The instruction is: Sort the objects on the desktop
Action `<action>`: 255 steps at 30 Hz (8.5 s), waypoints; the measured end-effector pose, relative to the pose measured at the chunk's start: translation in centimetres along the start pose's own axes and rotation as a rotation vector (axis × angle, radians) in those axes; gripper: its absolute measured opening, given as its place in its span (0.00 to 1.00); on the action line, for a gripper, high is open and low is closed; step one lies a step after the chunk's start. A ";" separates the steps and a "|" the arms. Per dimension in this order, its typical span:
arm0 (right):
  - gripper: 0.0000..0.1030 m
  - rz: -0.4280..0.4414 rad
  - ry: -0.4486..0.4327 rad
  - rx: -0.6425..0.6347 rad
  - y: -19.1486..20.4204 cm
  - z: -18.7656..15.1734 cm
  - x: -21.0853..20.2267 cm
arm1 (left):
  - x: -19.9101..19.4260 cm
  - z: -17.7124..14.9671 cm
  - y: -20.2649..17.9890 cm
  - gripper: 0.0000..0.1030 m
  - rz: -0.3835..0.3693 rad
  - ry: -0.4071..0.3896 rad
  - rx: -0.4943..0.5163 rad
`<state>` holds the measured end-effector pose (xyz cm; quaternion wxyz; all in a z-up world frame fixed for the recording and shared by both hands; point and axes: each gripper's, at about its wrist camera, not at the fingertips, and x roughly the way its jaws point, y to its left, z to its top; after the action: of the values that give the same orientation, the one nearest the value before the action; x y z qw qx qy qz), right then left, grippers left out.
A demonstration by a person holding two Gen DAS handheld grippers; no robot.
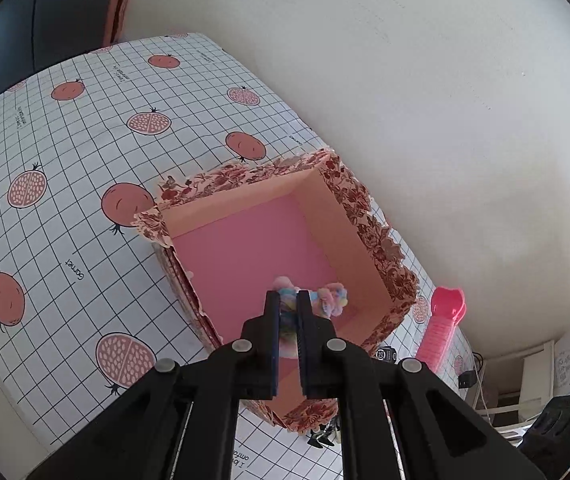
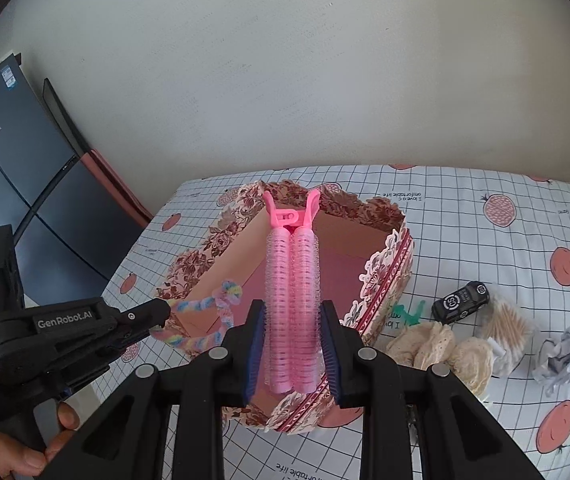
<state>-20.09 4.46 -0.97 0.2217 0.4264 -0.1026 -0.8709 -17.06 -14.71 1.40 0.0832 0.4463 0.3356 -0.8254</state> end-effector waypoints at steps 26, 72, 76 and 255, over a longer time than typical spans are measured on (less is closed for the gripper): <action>0.40 0.003 0.121 0.012 0.7 -1.7 3.5 | 2.7 0.5 2.9 0.22 0.093 0.092 -0.104; 1.00 -0.068 0.088 0.027 -1.7 -1.1 0.9 | 2.2 0.7 1.9 0.82 0.114 0.059 -0.075; 1.00 -0.083 0.082 0.027 -2.2 -1.1 0.5 | 2.0 0.6 1.5 0.95 0.123 0.040 -0.067; 0.59 -0.177 0.092 0.630 -24.0 -2.9 -6.2 | 11.3 -13.6 -12.6 0.06 -0.066 0.345 0.492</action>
<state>-21.63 28.54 -7.32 0.0068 0.5200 -0.3196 -0.7921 -19.92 5.25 -6.63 -0.1122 0.5754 0.1492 -0.7963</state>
